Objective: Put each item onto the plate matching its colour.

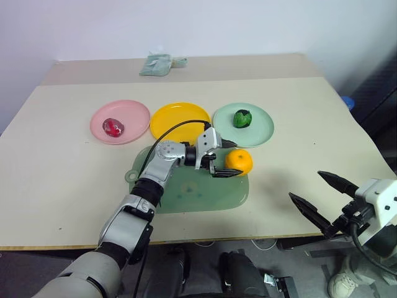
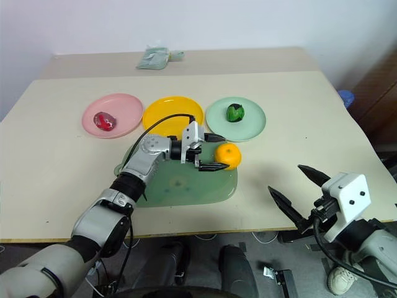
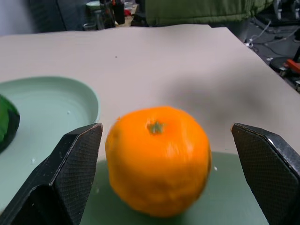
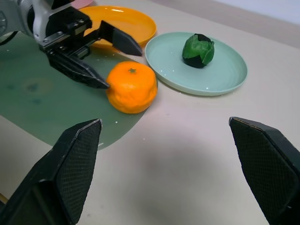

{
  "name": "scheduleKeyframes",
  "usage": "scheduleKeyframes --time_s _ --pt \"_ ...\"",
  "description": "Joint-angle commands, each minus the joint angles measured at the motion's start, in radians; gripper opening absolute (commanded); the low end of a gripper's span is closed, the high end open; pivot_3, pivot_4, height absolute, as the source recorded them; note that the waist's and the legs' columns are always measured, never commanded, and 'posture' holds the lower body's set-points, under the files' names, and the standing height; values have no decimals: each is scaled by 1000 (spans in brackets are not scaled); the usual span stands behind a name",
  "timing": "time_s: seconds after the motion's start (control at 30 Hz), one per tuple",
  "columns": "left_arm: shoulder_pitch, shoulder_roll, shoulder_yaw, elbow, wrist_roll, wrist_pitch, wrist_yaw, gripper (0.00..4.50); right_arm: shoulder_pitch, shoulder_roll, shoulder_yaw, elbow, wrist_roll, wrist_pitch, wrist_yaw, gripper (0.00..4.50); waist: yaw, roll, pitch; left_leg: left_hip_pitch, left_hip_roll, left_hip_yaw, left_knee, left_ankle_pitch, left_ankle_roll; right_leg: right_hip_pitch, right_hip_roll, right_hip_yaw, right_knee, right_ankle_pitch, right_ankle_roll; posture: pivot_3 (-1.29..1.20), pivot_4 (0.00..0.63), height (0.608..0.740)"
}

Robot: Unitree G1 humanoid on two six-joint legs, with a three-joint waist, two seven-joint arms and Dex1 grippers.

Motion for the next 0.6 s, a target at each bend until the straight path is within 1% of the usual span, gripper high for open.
scheduleKeyframes --time_s 0.03,0.07,0.13,0.2,0.23,0.3,0.37,0.5,0.57,0.6 --pt "-12 10 29 -41 -30 -3 2 4500 -25 -17 8 -39 14 -4 -21 4448 -3 0 0 0 0 0 0 0 0 0 0 0 0 0 0 0 150 740" --pt "-8 18 39 -50 -38 0 0 4500 -33 -20 14 -41 16 -1 -25 4448 -4 0 0 0 0 0 -1 0 0 0 0 0 0 0 0 0 150 740" --pt "38 75 100 -121 -100 53 -15 4500 -83 -37 71 -36 1 11 -43 4448 -9 0 0 1 0 0 -1 0 0 0 0 0 0 0 0 0 150 740" --pt "107 142 151 -206 -172 111 -56 4500 -147 -50 144 -21 -18 22 -65 4448 -30 1 0 1 1 0 -2 0 0 0 0 0 0 0 0 0 150 740" --pt "152 177 178 -240 -189 112 -53 4500 -190 -52 191 -8 -32 27 -79 4448 -32 2 -1 2 1 0 -3 0 0 0 0 1 1 0 0 0 150 740" --pt "255 243 245 -290 -239 33 -91 4500 -284 -47 292 32 -60 43 -105 4448 -47 2 -1 3 1 0 -5 0 0 -1 0 1 1 0 -1 0 150 740" --pt "343 332 279 -360 -288 79 -158 4500 -374 -38 384 100 -106 48 -125 4448 -49 2 -1 2 1 0 -5 0 0 -1 0 1 1 0 -1 0 150 740" --pt "481 488 329 -514 -426 211 -308 4500 -515 -8 503 250 -153 29 -114 4448 -33 1 -1 1 0 -1 -3 0 0 -2 -1 1 0 0 -1 0 150 740" --pt "538 549 367 -583 -497 263 -361 4500 -570 6 542 315 -164 19 -95 4448 -25 1 -1 0 0 -1 -3 0 0 -1 -2 1 -1 -2 -5 0 150 740" --pt "552 563 376 -604 -516 282 -368 4500 -582 10 549 332 -166 14 -87 4448 -23 1 -1 0 0 -1 -3 0 0 -1 -2 1 -1 -2 -5 0 150 740"
